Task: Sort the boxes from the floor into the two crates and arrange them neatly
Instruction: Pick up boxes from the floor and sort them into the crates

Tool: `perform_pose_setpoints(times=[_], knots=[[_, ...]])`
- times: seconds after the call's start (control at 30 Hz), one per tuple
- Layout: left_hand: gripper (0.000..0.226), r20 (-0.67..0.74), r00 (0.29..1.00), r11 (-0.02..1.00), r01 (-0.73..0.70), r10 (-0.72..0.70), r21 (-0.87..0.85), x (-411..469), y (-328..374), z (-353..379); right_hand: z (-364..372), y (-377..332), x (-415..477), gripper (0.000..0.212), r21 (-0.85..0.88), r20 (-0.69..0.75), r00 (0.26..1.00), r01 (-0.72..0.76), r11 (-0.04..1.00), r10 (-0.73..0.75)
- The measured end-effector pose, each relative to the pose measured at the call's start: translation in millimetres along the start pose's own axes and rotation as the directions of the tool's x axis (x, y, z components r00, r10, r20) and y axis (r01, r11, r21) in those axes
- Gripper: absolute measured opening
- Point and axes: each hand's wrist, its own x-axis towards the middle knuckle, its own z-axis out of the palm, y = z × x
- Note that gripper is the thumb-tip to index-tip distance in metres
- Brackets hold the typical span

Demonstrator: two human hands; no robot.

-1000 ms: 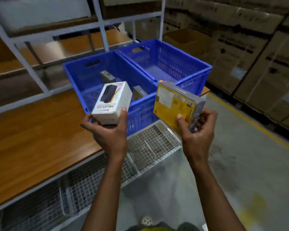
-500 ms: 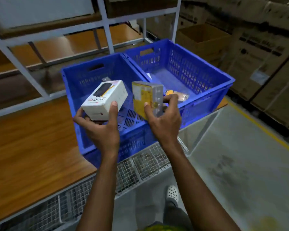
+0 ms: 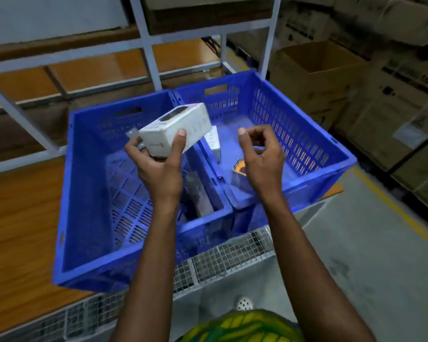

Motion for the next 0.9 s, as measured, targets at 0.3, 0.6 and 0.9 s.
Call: perform_pose_setpoints(times=[0.3, 0.6, 0.9], knots=[[0.070, 0.131, 0.968, 0.967, 0.193, -0.216, 0.166, -4.6, -2.3, 66.3, -45.0, 42.4, 26.5, 0.034, 0.016, 0.021, 0.984, -0.179, 0.984, 0.178], [0.031, 0.379, 0.871, 0.948, 0.311, -0.313, 0.068, -32.4, 8.3, 60.3, -70.3, 28.5, -5.5, 0.023, 0.014, -0.111, 0.975, -0.194, 0.981, 0.195], [0.005, 0.761, 0.583, 0.945, 0.304, -0.285, 0.122, -110.7, 29.3, -9.4, -84.4, -6.8, -118.0, 0.016, 0.064, -0.342, 0.889, -0.301, 0.951, 0.304]])
